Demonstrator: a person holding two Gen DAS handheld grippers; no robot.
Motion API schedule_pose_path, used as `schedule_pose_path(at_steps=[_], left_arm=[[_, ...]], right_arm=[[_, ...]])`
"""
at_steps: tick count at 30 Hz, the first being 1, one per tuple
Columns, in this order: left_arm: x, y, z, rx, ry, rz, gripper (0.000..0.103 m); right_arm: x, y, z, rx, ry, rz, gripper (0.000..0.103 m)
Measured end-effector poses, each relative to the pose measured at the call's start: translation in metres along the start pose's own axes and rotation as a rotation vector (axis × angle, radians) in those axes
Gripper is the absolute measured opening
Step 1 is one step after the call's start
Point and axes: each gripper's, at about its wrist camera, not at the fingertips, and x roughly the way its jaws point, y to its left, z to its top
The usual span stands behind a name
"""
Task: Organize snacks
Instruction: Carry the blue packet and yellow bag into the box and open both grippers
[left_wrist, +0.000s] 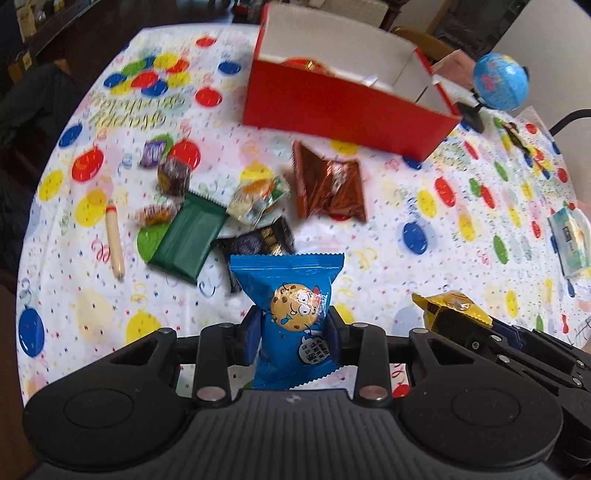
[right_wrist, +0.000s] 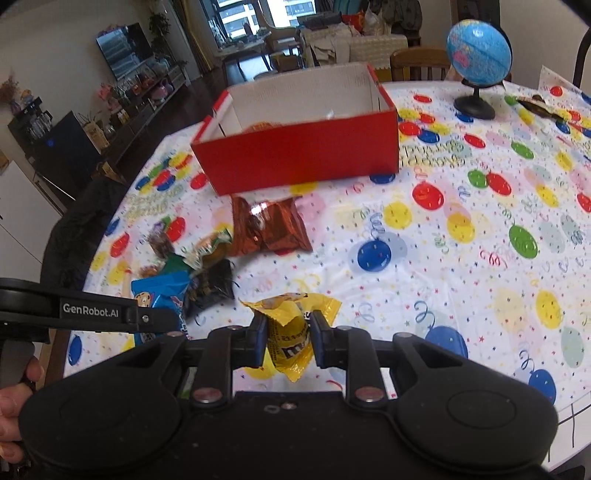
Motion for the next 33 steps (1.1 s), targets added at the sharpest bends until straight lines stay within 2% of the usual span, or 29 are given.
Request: schedule_pose_path(at_steps=[7,17,33], left_arm=[[-0.027,-0.013,0.017,0.042,-0.073,-0.001,0.035],[-0.054,-0.038,0.059,0.099,-0.169,0.000,0.035],[-0.043,-0.063,0.146,0.133,-0.234,0.070,0.035]], right_arm=[[-0.023,0.006,0.021,-0.025,-0.067,0.007,0.022],[-0.039,0.012,0.065,-0.079,-0.153,0.013,0.022],[-0.008,-0.001,0.141,-0.137,-0.189,-0.010,0.022]])
